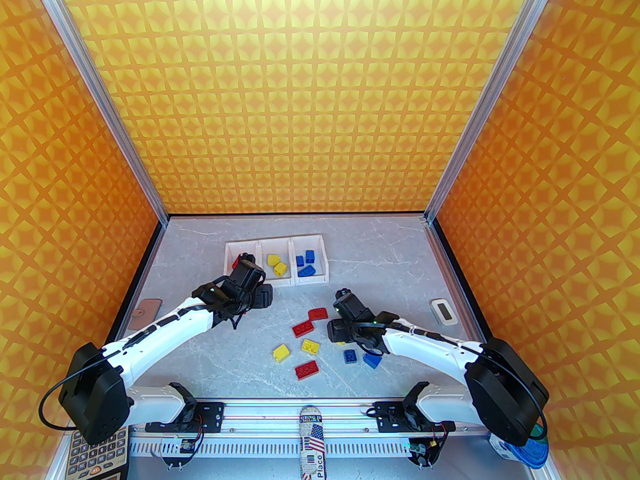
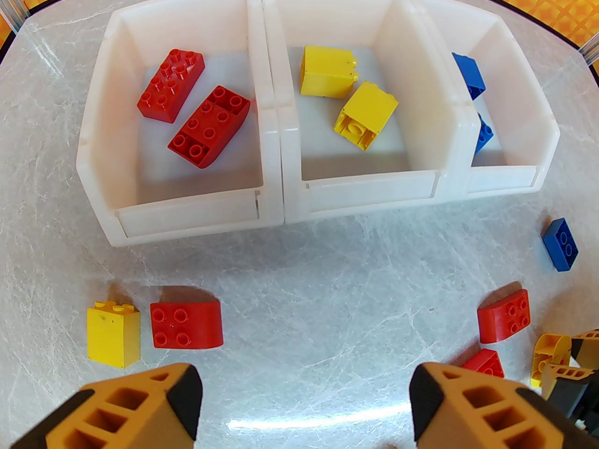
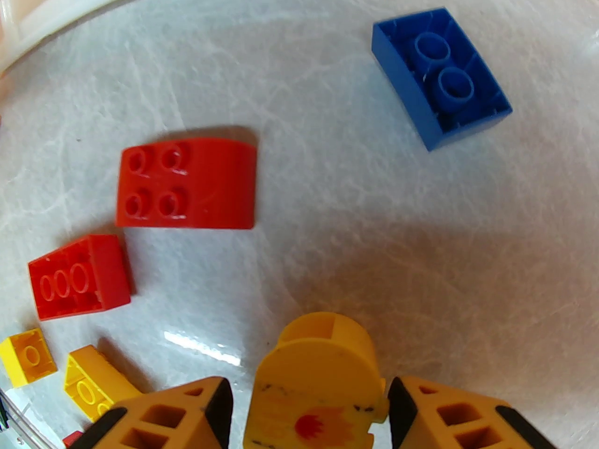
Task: Sort the legos into containers by color
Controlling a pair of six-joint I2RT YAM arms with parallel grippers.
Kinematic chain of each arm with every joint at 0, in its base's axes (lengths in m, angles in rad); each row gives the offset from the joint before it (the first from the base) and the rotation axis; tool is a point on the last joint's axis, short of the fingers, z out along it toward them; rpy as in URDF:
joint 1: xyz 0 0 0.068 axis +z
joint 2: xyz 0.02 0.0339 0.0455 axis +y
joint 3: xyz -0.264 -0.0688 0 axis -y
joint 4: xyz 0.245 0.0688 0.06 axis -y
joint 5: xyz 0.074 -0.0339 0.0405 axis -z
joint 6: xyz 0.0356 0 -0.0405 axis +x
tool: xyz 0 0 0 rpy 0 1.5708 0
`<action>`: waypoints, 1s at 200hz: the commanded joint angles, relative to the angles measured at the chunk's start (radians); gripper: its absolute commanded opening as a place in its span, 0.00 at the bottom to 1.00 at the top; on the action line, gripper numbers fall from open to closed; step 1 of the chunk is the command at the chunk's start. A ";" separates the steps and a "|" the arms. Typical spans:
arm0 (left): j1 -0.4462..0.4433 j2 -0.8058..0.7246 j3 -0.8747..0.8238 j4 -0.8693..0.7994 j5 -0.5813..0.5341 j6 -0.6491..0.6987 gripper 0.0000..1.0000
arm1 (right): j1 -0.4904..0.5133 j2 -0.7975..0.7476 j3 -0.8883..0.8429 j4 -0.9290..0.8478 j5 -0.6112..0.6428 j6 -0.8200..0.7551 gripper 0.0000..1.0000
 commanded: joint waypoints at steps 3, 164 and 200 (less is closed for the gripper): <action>-0.005 -0.025 -0.016 0.010 0.006 -0.019 0.78 | 0.011 0.019 -0.008 -0.016 0.047 0.030 0.58; -0.007 -0.178 -0.137 -0.012 -0.004 -0.043 0.78 | 0.018 0.061 0.244 0.009 -0.012 -0.105 0.35; -0.003 -0.252 -0.193 -0.032 -0.014 -0.064 0.79 | 0.018 0.125 0.374 0.063 -0.032 -0.153 0.35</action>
